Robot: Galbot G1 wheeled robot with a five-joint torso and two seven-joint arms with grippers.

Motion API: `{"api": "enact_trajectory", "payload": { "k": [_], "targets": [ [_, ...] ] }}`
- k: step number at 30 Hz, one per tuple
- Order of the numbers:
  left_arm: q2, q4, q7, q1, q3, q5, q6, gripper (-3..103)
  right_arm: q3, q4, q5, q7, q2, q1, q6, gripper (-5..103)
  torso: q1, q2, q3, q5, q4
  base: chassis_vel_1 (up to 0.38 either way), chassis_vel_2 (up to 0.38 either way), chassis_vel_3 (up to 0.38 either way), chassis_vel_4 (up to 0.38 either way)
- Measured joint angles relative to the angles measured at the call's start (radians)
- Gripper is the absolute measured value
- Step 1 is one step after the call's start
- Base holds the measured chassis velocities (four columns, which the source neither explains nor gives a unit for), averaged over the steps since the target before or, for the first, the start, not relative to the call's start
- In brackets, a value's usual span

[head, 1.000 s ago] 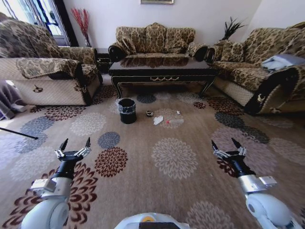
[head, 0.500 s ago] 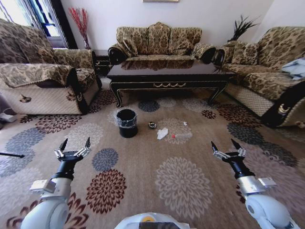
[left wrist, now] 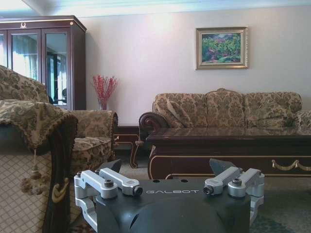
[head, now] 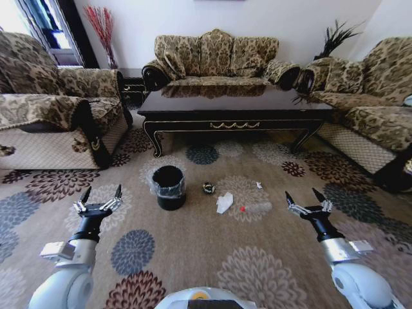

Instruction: Move to the front of the table and pick up the trash from the floor, then place it into the trash bin.

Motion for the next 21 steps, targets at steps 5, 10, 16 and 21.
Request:
{"api": "enact_trajectory", "payload": {
  "k": [5,10,16,21],
  "targets": [
    [0.0,0.0,0.0,0.001,0.0,0.0,0.0,100,-0.001,-0.002,0.001,0.0,0.0,0.001,0.004,100,0.0,0.0,0.0,0.0003,0.0003,-0.352,0.353,0.361,-0.345],
    [0.0,0.002,0.0,0.001,0.0,0.001,0.0,100,-0.005,-0.006,0.007,-0.002,-0.001,0.008,0.019,100,0.0,0.0,0.0,0.0002,0.0004,-0.357,0.346,0.353,-0.353],
    [-0.001,0.011,0.0,-0.004,0.002,0.005,0.0,100,-0.006,-0.015,0.006,-0.003,-0.001,0.011,0.02,100,0.001,0.0,0.001,-0.0003,0.0003,-0.222,0.232,0.201,-0.214],
    [0.004,0.012,-0.017,-0.006,0.006,0.001,-0.001,100,-0.007,-0.019,0.004,-0.001,0.001,0.012,0.021,100,0.0,0.0,0.0,0.0001,0.0002,-0.003,0.01,0.015,-0.035]
  ]
}}
